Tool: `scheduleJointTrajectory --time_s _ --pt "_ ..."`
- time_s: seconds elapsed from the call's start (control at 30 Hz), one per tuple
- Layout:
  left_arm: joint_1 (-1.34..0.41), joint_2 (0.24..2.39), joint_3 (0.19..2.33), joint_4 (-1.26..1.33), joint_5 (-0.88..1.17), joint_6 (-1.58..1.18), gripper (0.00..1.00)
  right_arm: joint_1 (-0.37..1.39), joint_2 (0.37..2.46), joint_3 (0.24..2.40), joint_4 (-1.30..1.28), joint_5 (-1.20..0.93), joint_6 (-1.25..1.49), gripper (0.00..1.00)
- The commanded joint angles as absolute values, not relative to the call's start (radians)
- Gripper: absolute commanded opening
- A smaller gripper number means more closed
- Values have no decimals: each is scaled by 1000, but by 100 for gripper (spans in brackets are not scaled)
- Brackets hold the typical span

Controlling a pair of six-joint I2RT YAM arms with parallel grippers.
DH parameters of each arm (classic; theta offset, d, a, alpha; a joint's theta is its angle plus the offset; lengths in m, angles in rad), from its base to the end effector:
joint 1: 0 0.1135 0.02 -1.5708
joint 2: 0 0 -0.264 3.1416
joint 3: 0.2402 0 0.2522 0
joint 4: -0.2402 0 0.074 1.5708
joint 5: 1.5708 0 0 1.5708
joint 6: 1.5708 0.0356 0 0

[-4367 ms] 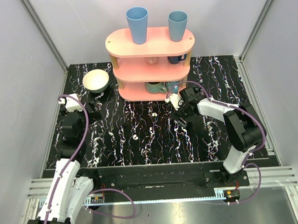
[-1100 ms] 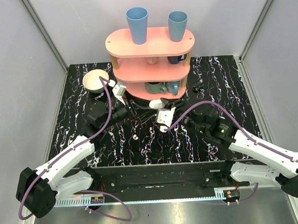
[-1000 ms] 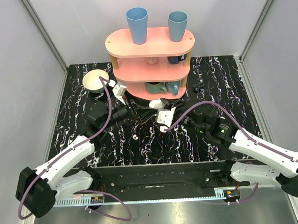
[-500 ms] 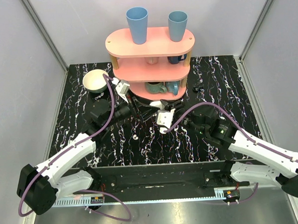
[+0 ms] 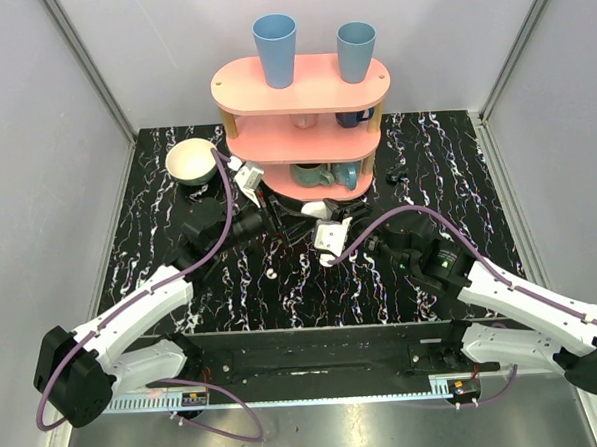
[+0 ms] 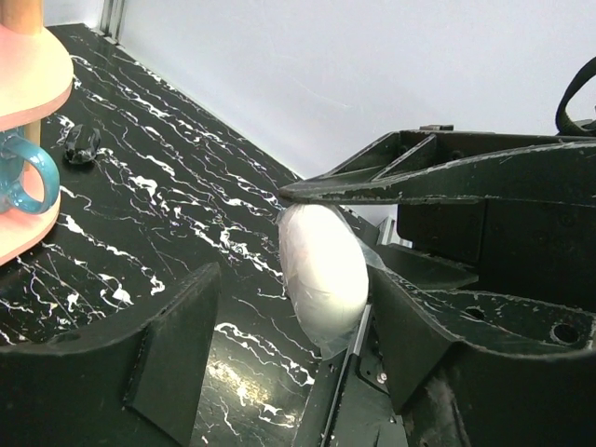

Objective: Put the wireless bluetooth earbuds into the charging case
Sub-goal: Pass from the right arm to the left

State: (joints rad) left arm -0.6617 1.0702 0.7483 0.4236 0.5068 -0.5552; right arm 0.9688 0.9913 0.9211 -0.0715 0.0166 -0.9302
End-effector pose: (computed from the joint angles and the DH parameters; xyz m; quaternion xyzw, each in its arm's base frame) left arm 0.1860 -0.1668 0.3352 0.2203 0.6380 -0.5485 0.4935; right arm 0.1321 0.1913 0.3616 -0.6110 0.4441 0.0064 0.6553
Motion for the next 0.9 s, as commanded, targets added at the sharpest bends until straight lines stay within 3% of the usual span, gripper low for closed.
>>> scheduleJointTrajectory --time_s 0.0,0.3,0.43,0.77,0.8,0.87 --pt "-669 1058 776 439 485 -537 70 980 973 922 -9 46 -927 0" --pt "-669 1066 785 437 482 -526 63 980 974 920 -11 41 -923 0" --pt "-672 1071 790 425 468 -526 54 982 974 919 -9 40 -920 0" --pt "-675 1069 776 425 466 -532 48 982 973 916 25 38 -914 0" --pt "-675 1068 776 425 463 -531 40 983 973 916 25 35 -911 0" --pt "-675 1071 781 423 460 -529 34 985 968 916 23 34 -908 0"
